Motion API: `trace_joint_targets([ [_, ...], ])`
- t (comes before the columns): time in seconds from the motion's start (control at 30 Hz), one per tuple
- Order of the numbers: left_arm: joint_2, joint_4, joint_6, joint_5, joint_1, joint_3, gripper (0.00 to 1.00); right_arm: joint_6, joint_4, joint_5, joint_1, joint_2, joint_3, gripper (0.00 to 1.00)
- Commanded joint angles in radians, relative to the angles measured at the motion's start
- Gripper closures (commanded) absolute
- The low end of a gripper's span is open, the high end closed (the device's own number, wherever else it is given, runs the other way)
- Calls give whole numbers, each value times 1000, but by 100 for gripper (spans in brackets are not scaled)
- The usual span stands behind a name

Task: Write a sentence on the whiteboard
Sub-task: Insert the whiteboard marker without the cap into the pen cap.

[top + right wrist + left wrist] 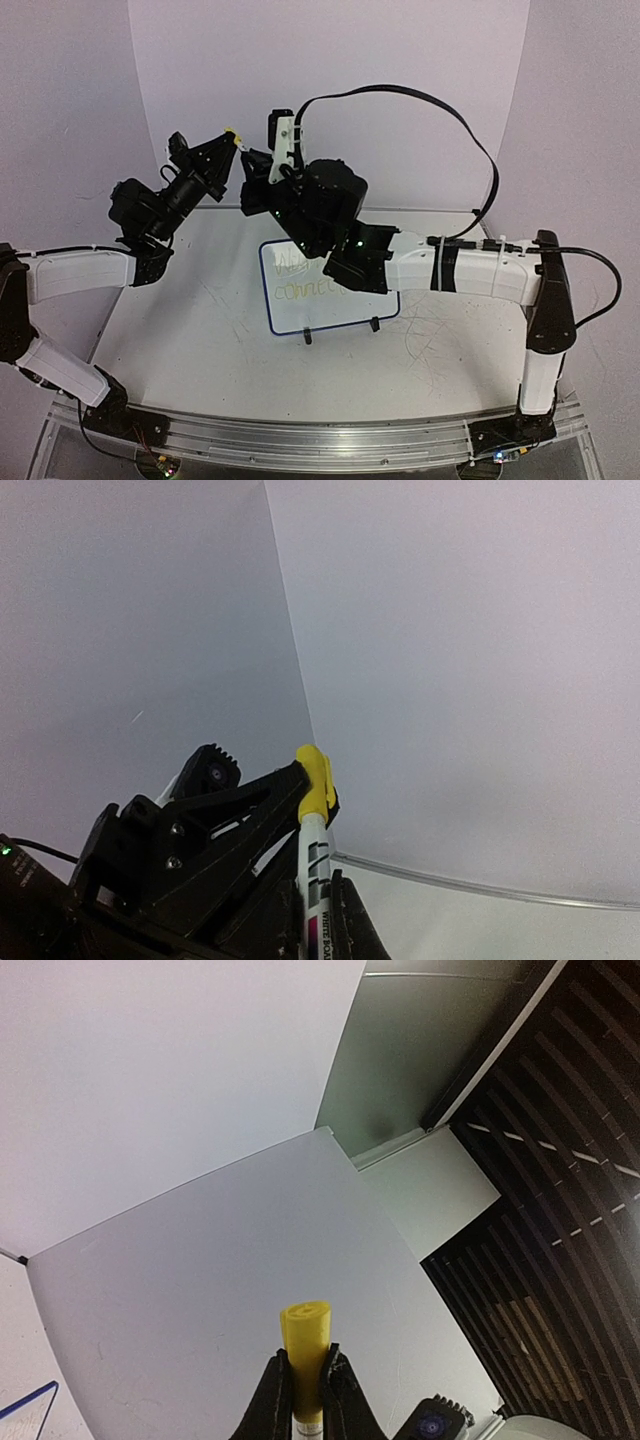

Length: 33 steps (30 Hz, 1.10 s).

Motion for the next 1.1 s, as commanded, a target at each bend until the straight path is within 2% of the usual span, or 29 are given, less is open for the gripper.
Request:
trace_joint_targets([
  [0.0, 14, 54, 17, 63, -36, 24, 100, -155, 58, 122, 7, 101, 113, 100],
  [0.13, 25, 54, 32, 79, -53, 18, 100, -232, 147, 138, 4, 145, 141, 100],
  [0.27, 25, 55, 75, 108, -71, 17, 100, -243, 155, 57, -14, 146, 167, 100],
  [0.43, 25, 54, 161, 177, -82, 18, 100, -138, 76, -104, -40, 79, 122, 100],
  [0.6, 33, 54, 237, 226, -109, 0, 100, 66, 83, -300, -98, 19, 45, 100],
  [0.83, 29, 54, 271, 221, -140, -9, 100, 53, 67, -286, -103, 48, 113, 100],
  [0.93, 1, 53, 305, 170, -139, -14, 100, 66, 48, -255, -101, 24, 77, 100],
  [0.97, -10, 52, 322, 153, -138, -16, 100, 78, 46, -247, -100, 7, 47, 99],
  [1.0, -30, 43, 339, 131, -133, -20, 100, 94, 39, -240, -100, -18, 17, 93],
  [1.07, -70, -19, 376, 70, -113, -29, 100, 121, 10, -241, -100, -82, -65, 69],
])
